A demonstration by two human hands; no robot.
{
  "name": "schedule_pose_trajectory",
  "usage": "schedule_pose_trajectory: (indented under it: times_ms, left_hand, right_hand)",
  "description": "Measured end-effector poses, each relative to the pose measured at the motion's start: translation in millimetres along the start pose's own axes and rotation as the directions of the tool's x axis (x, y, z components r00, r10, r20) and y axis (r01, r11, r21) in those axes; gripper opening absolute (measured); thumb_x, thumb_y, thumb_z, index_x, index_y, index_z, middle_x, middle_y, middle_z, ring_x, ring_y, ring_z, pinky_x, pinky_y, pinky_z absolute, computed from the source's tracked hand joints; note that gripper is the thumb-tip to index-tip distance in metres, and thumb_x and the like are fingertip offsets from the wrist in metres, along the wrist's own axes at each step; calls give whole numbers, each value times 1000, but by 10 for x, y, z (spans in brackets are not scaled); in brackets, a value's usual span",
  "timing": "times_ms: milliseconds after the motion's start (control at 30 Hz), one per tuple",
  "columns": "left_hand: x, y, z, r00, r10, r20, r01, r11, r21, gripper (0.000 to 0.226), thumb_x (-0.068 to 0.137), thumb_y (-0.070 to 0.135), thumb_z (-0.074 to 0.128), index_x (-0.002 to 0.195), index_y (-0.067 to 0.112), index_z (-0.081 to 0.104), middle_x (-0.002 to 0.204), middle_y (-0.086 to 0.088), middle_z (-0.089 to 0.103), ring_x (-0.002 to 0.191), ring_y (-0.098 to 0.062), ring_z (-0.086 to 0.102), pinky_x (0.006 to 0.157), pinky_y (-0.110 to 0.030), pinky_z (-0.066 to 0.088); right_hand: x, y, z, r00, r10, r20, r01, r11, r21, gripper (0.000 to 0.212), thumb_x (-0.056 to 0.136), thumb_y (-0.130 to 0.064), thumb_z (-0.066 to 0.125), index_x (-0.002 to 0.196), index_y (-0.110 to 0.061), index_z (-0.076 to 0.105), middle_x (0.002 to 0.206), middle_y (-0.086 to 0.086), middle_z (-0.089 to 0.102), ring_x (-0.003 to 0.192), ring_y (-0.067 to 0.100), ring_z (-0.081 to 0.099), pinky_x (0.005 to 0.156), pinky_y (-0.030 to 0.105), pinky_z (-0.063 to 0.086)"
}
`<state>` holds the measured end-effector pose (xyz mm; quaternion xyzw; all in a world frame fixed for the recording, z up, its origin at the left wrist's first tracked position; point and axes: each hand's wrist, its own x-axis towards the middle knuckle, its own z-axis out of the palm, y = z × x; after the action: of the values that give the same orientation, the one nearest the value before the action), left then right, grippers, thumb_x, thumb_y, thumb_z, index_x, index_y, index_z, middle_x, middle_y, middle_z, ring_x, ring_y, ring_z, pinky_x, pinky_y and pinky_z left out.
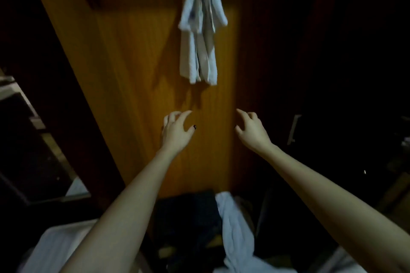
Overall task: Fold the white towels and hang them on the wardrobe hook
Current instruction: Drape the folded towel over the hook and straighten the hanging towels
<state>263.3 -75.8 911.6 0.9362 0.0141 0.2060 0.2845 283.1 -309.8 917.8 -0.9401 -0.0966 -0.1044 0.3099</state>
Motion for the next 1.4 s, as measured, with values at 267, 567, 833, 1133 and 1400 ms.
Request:
schedule_pose_trajectory:
  times_ms: [267,567,833,1133,1400]
  left_hand:
    - [-945,-518,1196,947,-49,318,0,988,152,55,95,35,52,146,33,32,147,-4,33,136,-24,22,108,-43,28]
    - [-1784,-1194,2874,833,-56,551,-54,982,181,55,91,27,54,142,30,36,144,0,37,133,-23,28,105,-41,31]
    - [-2268,-2178,4849,833,7,553,-85,990,116,52,89,19,56,140,22,47,140,-2,46,129,-25,38,102,-36,33]
    - [-2928,-3659,6947,871,-38,489,-34,990,137,36,98,21,42,131,14,55,126,-11,58,117,-31,52,101,-43,40]
    - [-2982,-4481,8079,844,405,352,-463,881,97,23,82,9,69,104,5,73,107,-23,68,86,-35,68,69,-39,56]
  right_hand:
    - [-801,1022,833,956,169,241,-128,976,-177,58,97,-25,50,150,-20,28,147,16,33,132,34,37,106,46,39]
    - [-1435,2399,2126,797,400,453,-289,910,-297,47,97,-26,50,141,-12,41,135,20,43,121,40,43,98,45,42]
    - [-1753,3754,3808,771,424,475,-327,904,-275,46,98,-23,51,142,-13,43,135,18,47,122,36,46,102,44,40]
    - [-2200,5161,6004,789,387,478,-316,922,-224,54,100,-26,48,149,-11,30,140,17,43,126,33,42,102,40,38]
    - [-2252,5883,7341,888,236,395,-192,970,-148,37,96,-25,52,130,-12,55,125,13,53,113,31,49,89,36,40]
